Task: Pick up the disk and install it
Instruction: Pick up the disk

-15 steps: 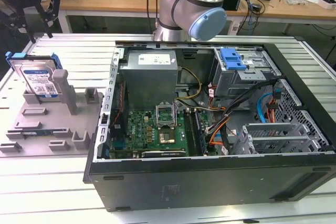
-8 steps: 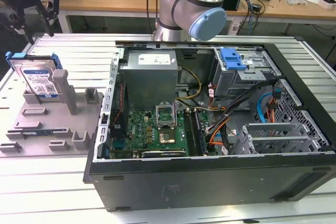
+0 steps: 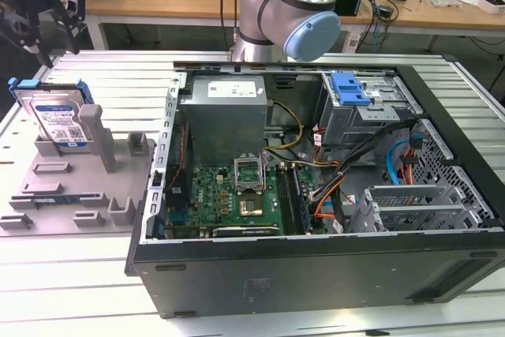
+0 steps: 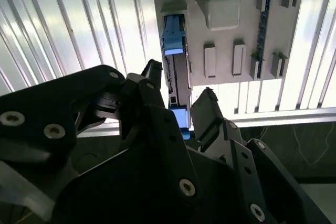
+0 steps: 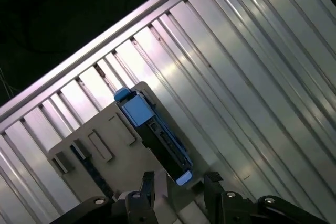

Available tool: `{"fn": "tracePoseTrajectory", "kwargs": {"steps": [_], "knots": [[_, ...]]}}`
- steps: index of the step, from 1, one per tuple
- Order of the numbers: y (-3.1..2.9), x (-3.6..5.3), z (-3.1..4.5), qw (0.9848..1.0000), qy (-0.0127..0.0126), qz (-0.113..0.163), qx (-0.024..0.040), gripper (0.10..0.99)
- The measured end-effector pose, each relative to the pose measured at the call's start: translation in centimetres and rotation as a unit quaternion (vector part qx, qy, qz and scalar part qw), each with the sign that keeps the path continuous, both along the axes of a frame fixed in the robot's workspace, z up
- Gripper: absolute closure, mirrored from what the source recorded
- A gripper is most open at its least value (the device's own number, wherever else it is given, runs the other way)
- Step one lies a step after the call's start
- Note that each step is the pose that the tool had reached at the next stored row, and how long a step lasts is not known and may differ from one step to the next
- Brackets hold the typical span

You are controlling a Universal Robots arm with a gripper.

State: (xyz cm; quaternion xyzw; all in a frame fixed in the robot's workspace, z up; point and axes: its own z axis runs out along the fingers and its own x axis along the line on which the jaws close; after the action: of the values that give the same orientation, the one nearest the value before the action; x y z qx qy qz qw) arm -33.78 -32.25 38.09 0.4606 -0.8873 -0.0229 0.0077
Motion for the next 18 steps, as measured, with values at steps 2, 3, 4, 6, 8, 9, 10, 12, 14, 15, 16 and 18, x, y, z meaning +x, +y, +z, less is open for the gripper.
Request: {"fn": "tracePoseTrajectory", "kwargs": {"steps": [2,3,4,6,8,9,10,12,14,15,16,18], "knots": [[0.0,0.0,0.0,0.9997,0.0,0.024,-0.0002,0.588],[0.0,0.0,-0.01,0.9994,0.0,0.034,-0.0004,0.588],[0.0,0.0,-0.02,0.9988,0.0,0.049,-0.0006,0.588],[0.0,0.0,-0.03,0.9977,0.0,0.068,-0.0011,0.588],[0.0,0.0,-0.05,0.9962,0.0,0.087,-0.0015,0.588],[0.0,0.0,-0.07,0.9946,0.0001,0.103,-0.0021,0.588],[0.0,0.0,-0.1,0.993,0.0001,0.118,-0.0027,0.588],[0.0,0.0,-0.16,0.9897,0.0001,0.143,-0.0036,0.588],[0.0,0.0,-0.21,0.9867,0.0,0.163,-0.0042,0.588],[0.0,0.0,-0.24,0.9854,-0.0001,0.17,-0.0044,0.588],[0.0,0.0,-0.27,0.9831,-0.0004,0.183,-0.0047,0.588],[0.06,-0.01,-0.31,0.9798,-0.0024,0.2,-0.0059,0.588]]}}
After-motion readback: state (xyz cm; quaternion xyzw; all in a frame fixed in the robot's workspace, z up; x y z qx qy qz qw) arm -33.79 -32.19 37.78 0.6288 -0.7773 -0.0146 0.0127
